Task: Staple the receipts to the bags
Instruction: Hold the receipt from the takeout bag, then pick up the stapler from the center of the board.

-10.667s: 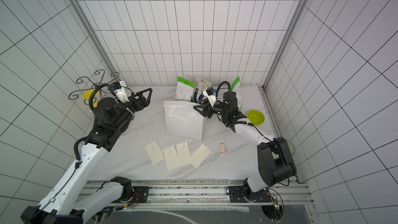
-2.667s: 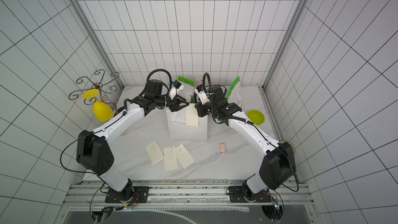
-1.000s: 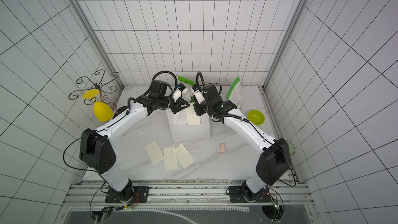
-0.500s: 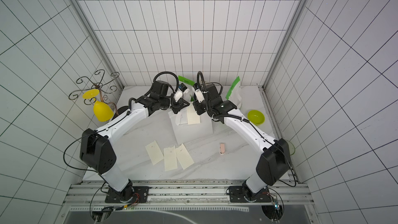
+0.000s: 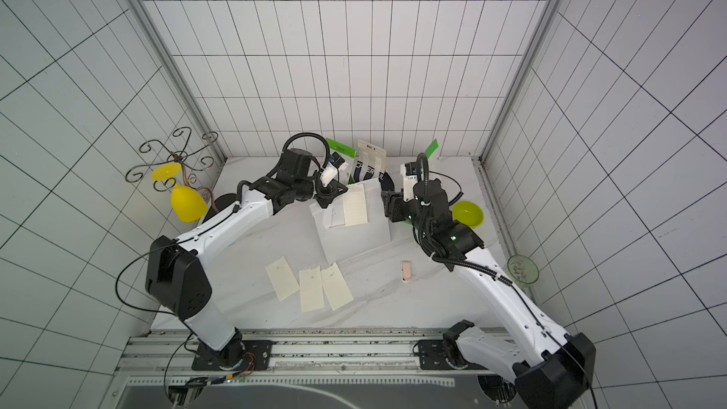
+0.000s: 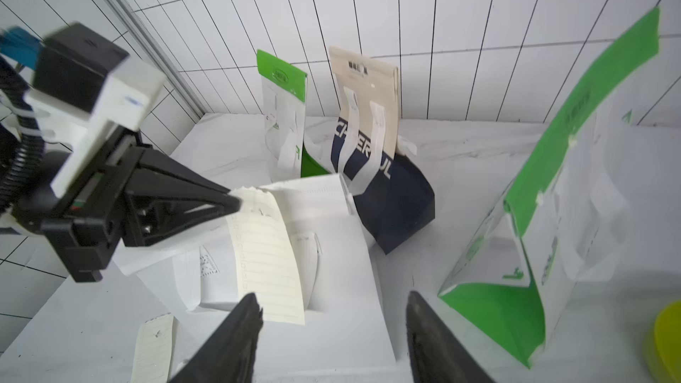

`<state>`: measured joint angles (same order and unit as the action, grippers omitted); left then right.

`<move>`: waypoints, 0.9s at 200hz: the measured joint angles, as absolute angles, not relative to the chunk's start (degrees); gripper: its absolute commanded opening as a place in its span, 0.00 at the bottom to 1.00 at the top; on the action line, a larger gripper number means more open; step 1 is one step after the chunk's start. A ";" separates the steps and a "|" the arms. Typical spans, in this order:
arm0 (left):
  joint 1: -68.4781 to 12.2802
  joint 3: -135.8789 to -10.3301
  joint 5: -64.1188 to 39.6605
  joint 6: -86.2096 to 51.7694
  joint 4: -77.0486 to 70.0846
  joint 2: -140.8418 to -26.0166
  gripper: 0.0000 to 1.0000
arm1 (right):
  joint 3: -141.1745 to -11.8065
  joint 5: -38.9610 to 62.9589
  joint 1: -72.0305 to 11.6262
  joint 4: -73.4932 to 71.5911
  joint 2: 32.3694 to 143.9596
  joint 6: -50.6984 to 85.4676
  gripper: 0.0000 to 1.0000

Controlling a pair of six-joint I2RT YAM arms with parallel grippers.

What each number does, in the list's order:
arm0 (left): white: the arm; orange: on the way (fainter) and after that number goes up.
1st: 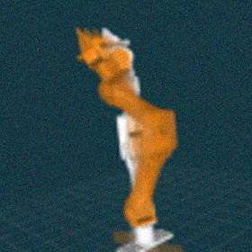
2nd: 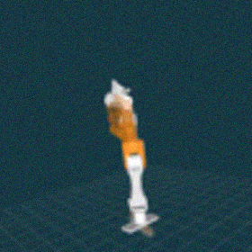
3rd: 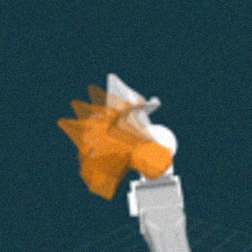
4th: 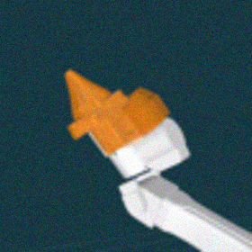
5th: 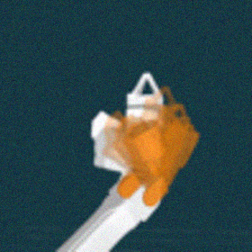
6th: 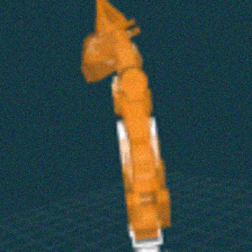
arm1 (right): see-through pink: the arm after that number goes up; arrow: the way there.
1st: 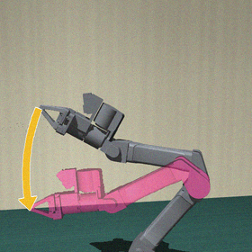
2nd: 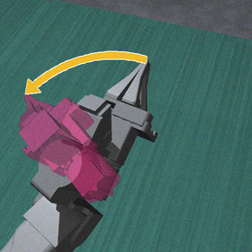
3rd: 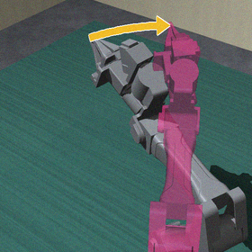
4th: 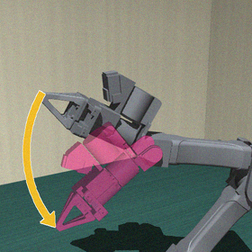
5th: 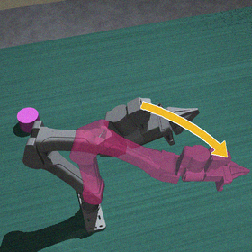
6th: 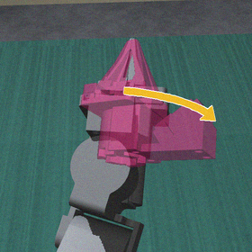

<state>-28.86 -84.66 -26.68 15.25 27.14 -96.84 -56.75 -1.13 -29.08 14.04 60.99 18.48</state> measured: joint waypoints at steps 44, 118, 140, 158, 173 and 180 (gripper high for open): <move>-29.21 -83.83 -26.11 15.22 26.52 -96.29 0.00 | -45.74 -0.47 -26.96 22.59 57.91 26.20 0.64; -29.56 -83.40 -25.23 15.09 26.39 -95.79 0.00 | -43.55 4.03 -24.34 29.58 70.15 30.81 0.62; -29.80 -83.40 -24.97 15.09 26.39 -95.79 0.00 | -43.55 4.43 -24.36 31.09 73.03 31.05 0.61; -29.95 -83.40 -24.82 15.09 26.39 -95.79 0.00 | -43.55 4.38 -24.34 32.23 75.07 31.05 0.61; -29.98 -83.40 -24.73 15.09 26.37 -95.79 0.00 | -43.55 4.38 -24.34 32.58 77.01 31.09 0.60; -29.98 -83.40 -24.64 15.09 26.37 -95.79 0.00 | -43.55 4.38 -24.34 32.60 77.95 31.20 0.58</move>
